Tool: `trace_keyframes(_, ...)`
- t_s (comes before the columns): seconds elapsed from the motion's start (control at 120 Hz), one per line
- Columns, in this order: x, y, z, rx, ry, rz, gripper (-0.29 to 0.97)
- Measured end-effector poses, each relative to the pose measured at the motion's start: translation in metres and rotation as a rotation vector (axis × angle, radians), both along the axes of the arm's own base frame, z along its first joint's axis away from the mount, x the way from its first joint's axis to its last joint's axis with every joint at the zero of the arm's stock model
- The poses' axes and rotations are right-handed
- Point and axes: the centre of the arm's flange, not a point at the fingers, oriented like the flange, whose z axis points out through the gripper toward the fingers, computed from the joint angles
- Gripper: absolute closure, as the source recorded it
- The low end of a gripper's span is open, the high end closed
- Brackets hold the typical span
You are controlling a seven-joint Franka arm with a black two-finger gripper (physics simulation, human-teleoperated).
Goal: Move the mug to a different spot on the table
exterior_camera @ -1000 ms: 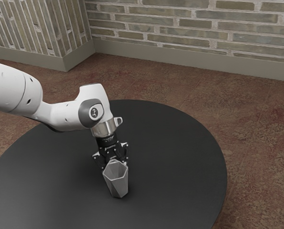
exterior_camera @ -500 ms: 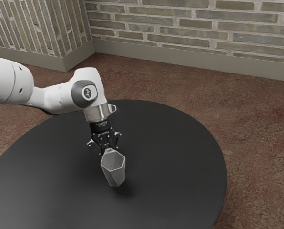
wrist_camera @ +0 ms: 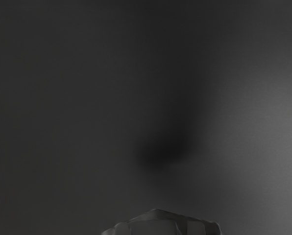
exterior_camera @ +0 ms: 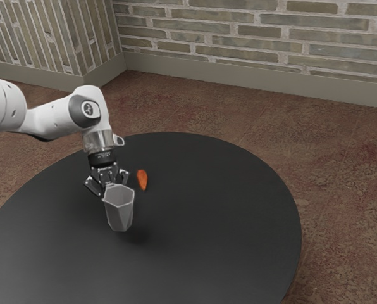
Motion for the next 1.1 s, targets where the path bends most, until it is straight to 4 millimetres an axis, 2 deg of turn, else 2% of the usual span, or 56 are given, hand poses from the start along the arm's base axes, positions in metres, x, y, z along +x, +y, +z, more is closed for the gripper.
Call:
trace_keyframes(0.075, 0.000, 0.011, -0.006, -0.006, -0.011, -0.001, 0.76)
trace_keyframes(0.192, 0.018, 0.016, -0.008, -0.027, -0.060, -0.020, 0.77)
trace_keyframes(0.35, 0.031, 0.026, -0.018, -0.055, -0.097, -0.037, 0.76)
trace_keyframes(0.55, 0.036, 0.026, -0.031, -0.090, -0.123, -0.059, 0.34)
trace_keyframes(0.733, 0.039, 0.033, -0.026, -0.089, -0.171, -0.067, 0.15)
trace_keyframes(0.8, 0.042, 0.035, -0.011, -0.073, -0.211, -0.070, 0.11)
trace_keyframes(0.9, 0.046, 0.040, 0.025, -0.031, -0.288, -0.079, 0.07)
trace_keyframes(1.1, 0.042, 0.039, 0.140, 0.144, -0.463, -0.167, 0.03)
